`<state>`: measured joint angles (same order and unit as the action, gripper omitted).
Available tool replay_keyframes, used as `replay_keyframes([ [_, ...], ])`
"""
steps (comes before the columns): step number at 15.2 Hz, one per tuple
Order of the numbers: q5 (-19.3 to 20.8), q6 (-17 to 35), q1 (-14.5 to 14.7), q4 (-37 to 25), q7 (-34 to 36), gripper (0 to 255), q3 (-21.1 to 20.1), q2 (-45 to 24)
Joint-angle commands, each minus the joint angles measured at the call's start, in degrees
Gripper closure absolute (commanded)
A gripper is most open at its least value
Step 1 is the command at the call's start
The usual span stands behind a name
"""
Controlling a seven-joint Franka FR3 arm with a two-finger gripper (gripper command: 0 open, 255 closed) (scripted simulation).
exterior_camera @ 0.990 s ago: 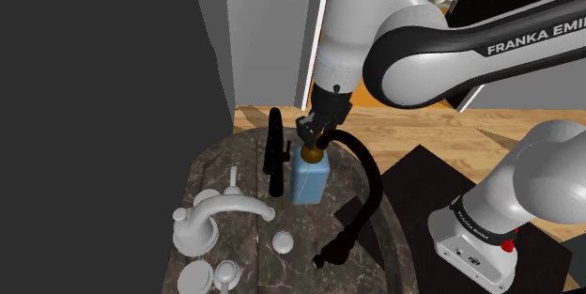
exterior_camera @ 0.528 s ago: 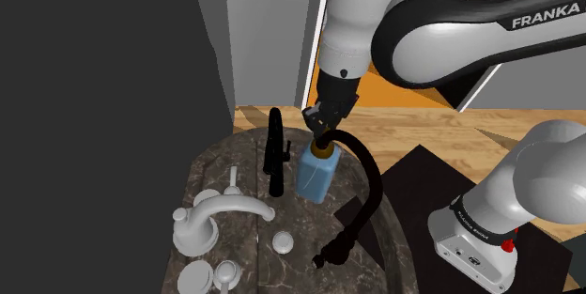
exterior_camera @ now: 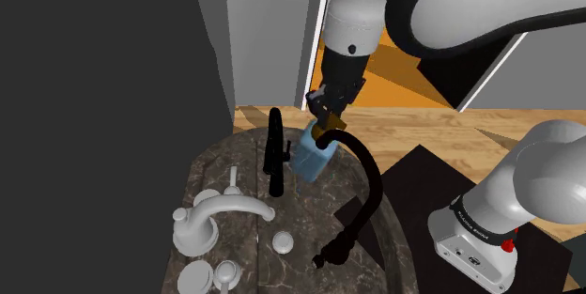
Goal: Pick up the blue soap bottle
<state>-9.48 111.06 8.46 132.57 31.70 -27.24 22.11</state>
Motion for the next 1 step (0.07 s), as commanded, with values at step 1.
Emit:
replay_keyframes([
  [1, 0.0, -0.5, 0.0, -0.4, 0.0, 255, 0.0, 0.1],
])
